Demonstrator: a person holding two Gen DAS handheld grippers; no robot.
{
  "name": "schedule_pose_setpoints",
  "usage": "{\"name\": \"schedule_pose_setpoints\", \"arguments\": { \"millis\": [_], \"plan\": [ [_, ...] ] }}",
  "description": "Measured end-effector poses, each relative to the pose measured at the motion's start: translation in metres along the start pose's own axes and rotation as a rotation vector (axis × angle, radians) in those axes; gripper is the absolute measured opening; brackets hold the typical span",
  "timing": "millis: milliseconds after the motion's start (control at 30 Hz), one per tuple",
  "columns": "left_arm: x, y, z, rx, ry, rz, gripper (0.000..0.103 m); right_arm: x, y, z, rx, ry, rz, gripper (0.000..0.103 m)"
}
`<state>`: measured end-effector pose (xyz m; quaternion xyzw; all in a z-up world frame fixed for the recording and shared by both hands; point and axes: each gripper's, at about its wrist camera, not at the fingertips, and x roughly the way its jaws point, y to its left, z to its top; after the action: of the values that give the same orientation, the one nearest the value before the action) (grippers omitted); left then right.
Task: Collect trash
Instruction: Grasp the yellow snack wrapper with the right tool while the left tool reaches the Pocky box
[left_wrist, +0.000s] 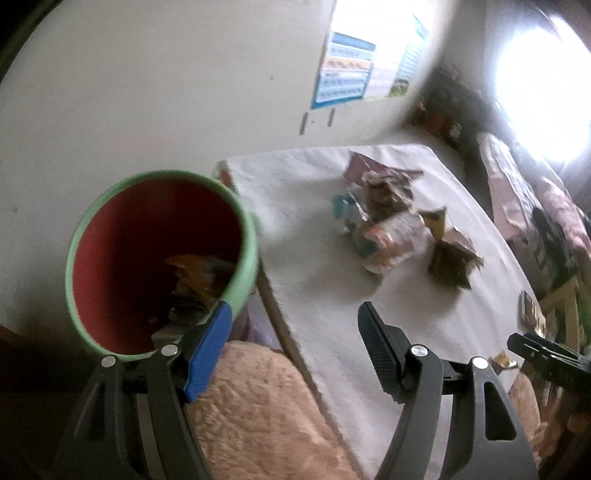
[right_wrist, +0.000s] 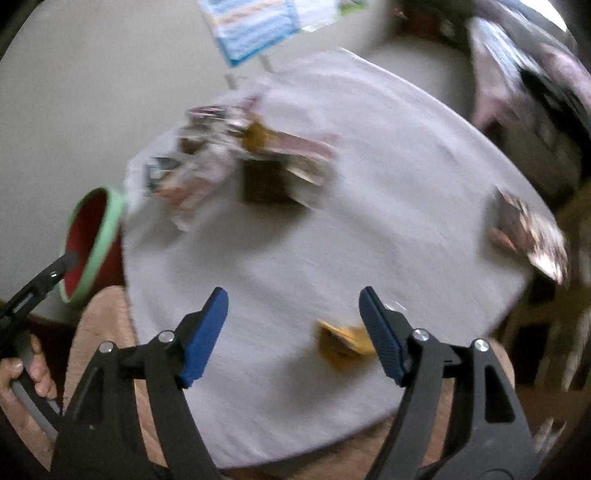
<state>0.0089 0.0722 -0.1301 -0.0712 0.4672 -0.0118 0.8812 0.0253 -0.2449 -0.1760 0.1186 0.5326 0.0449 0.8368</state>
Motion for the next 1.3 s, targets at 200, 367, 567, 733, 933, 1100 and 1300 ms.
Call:
{"name": "schedule_pose_setpoints", "arguments": {
  "millis": [200,367,567,733,933,1100,1300],
  "plan": [
    [0.011,-0.028,-0.002,0.07,0.035,0.001,0.067,0.018,-0.032,-0.024,0.093,0.077,-0.011,0.078],
    [0.013,-0.049,-0.003,0.135,0.041,0.001,0.067,0.041,-0.031,-0.026,0.076,0.148,-0.035,0.075],
    [0.019,-0.063,0.004,0.182,0.044,0.01,0.067,0.031,-0.033,-0.025,0.081,0.075,0.038,0.036],
    [0.035,-0.087,0.034,0.249,0.002,-0.003,0.067,0.018,-0.018,-0.017,0.008,-0.011,0.079,0.036],
    [0.083,-0.129,0.067,0.428,0.031,-0.003,0.067,0.02,0.0,-0.017,-0.08,-0.009,0.104,0.036],
    [0.128,-0.14,0.08,0.493,0.136,0.024,0.067,0.018,-0.004,-0.019,-0.092,-0.009,0.12,0.036],
    [0.141,-0.14,0.076,0.47,0.204,-0.047,0.057,0.023,-0.007,-0.018,-0.08,0.005,0.134,0.036]
  ]
}}
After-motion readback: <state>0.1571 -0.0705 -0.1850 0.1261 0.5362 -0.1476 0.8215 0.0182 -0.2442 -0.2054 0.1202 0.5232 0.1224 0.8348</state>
